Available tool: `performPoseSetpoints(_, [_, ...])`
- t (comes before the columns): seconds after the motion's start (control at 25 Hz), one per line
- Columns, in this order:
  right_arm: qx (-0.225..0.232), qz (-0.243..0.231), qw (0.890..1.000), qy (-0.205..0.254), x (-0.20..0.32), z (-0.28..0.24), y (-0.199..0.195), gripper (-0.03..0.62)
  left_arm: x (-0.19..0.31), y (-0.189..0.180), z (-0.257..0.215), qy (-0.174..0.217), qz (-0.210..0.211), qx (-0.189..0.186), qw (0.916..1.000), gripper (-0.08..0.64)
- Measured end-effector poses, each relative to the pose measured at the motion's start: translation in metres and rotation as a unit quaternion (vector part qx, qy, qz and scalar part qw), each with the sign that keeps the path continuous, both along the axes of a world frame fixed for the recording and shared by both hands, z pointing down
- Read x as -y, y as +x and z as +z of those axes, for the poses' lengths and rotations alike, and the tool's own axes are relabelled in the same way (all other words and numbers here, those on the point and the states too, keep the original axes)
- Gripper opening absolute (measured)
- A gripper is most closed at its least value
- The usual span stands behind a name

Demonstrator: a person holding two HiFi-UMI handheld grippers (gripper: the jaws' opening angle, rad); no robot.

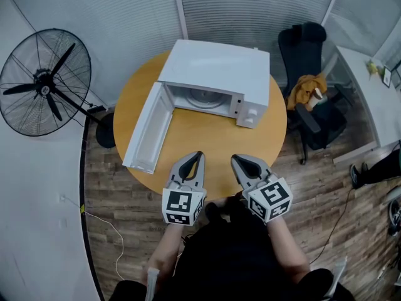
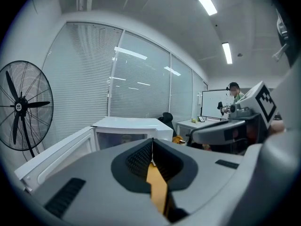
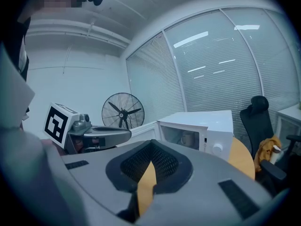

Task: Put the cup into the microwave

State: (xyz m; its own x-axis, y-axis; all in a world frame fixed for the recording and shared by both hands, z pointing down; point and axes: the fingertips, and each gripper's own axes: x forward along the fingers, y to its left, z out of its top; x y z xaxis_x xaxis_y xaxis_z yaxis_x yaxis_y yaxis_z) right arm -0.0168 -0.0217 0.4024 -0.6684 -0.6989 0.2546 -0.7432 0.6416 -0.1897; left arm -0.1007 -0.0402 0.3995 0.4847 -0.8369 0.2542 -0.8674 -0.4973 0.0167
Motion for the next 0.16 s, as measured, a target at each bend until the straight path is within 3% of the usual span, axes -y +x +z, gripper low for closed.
performPoseSetpoints(0.16, [0.000, 0.001, 1.000, 0.000, -0.0004, 0.0000, 0.0017, 0.008, -0.0001, 0.0005, 0.0002, 0.000, -0.001, -0.002, 1.0000, -0.005])
